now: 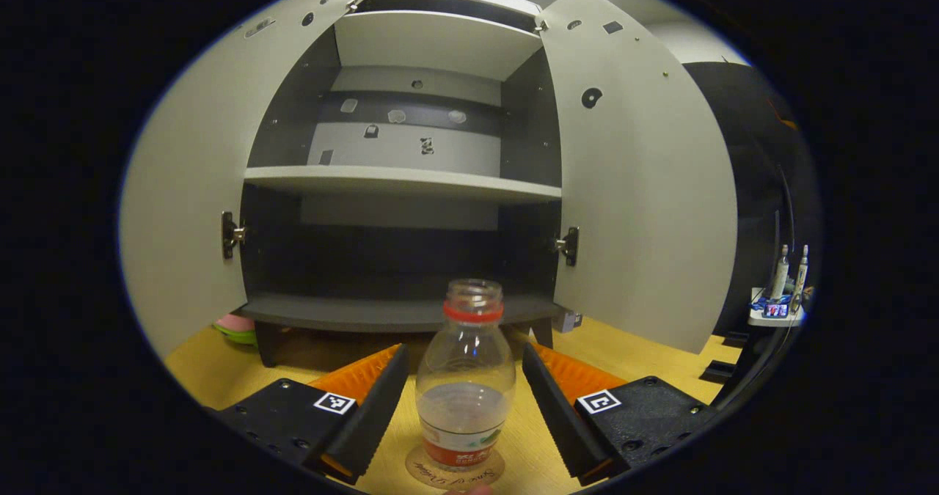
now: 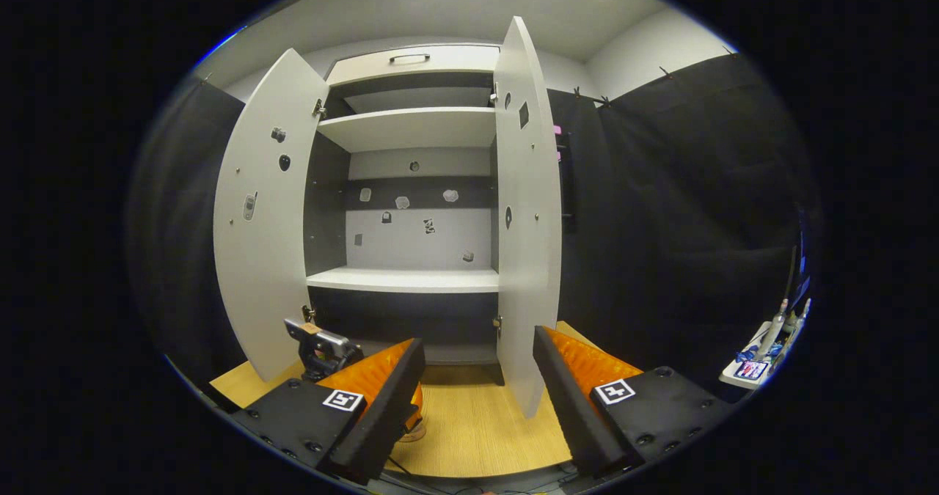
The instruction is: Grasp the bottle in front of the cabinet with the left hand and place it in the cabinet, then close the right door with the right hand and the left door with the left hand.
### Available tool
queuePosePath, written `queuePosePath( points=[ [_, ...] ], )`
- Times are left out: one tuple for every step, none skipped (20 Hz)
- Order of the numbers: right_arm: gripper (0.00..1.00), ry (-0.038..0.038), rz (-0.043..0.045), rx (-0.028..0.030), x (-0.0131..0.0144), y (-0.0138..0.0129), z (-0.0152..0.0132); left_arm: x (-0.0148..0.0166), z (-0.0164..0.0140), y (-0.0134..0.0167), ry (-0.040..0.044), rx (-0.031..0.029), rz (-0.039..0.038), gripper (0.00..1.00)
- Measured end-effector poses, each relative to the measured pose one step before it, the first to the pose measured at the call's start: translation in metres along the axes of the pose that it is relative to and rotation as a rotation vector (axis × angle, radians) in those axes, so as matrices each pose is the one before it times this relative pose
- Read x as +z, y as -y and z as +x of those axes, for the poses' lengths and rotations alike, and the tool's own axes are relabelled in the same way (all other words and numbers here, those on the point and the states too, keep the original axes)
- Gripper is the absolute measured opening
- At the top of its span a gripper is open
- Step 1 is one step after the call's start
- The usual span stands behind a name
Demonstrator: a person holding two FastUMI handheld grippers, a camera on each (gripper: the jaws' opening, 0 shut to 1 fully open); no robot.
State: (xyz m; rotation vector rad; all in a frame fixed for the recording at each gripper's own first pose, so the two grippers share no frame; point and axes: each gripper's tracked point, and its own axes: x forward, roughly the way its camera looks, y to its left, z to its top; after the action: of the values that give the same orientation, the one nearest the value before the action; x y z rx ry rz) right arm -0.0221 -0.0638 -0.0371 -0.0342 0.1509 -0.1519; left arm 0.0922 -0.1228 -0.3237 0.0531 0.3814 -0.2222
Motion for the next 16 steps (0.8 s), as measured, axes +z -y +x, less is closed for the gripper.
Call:
queuePosePath(
  points=[
    [0.98,-0.00555,0.00038,0.00971,-0.00066,-0.00164,0.0009,-0.01387,0.00028,0.00095,-0.0234,0.01002,-0.00291,0.95],
    [0.98,-0.00572,-0.00208,0.01478,-0.0023,-0.0013,0.0018,-0.00906,0.00017,-0.00148,-0.01525,0.01525,0.00573,0.95],
    [0.98,-0.00732,-0.00558,0.01587,-0.00316,-0.00137,0.00146,-0.00267,-0.0001,-0.0014,-0.00271,0.00853,0.00713,0.95],
    [0.98,-0.00605,-0.00463,0.01537,-0.00201,-0.00017,0.00318,0.00404,-0.00081,-0.00347,0.00832,0.02506,-0.00384,0.93],
    [0.98,-0.00098,0.00007,0.01832,-0.00007,-0.00015,0.00354,0.00543,-0.00442,-0.0036,0.00077,0.01666,-0.00262,0.74],
    [0.98,0.0033,0.00305,0.01737,0.00106,0.00053,0.00427,0.00763,-0.00512,0.00011,-0.00491,-0.00441,0.00143,0.74],
    [0.98,0.00108,0.00267,0.01648,-0.00018,0.00217,0.00453,0.01265,-0.0067,0.00084,0.00034,-0.00701,-0.00525,0.71],
    [0.98,0.00069,0.0022,0.01805,-0.00002,0.00249,0.00507,0.01552,-0.00853,0.0004,0.00273,-0.00622,-0.01507,0.71],
    [0.98,0.00264,0.00127,0.01665,0.00091,0.004,0.00535,0.01905,-0.01069,-0.00052,0.00945,-0.00142,-0.02178,0.71],
    [0.98,0.00141,0.00241,0.01525,0.00127,0.00479,0.00567,0.02041,-0.01008,-0.00148,0.0099,0.00685,-0.02413,0.71],
    [0.98,0.0008,0.00601,0.01776,0.00105,0.00487,0.00405,0.02152,-0.0118,-0.00081,0.01053,0.01218,-0.01596,0.71],
    [0.98,-0.0001,0.01172,0.02596,0.00061,0.00334,0.00325,0.0237,-0.0098,-0.00124,0.01516,0.01874,-0.00356,0.71],
    [0.99,0.00089,0.01653,0.026,0.00007,0.00281,0.00404,0.02589,-0.00857,-0.00302,0.02274,0.02354,0.00102,0.71],
    [0.99,0.00032,0.01687,0.02937,0.00015,0.00266,0.00285,0.02714,-0.00651,-0.00332,0.02577,0.02568,0.00247,0.71],
    [0.98,0.00493,0.01096,0.02851,-0.00015,0.00258,0.00231,0.02499,-0.00537,-0.00181,0.02301,0.02394,0.00003,0.71],
    [0.98,0.00992,0.00494,0.0246,0.00073,0.00292,0.00235,0.0206,-0.00306,0.00049,0.00393,0.01263,0.00333,0.71]
  ],
)
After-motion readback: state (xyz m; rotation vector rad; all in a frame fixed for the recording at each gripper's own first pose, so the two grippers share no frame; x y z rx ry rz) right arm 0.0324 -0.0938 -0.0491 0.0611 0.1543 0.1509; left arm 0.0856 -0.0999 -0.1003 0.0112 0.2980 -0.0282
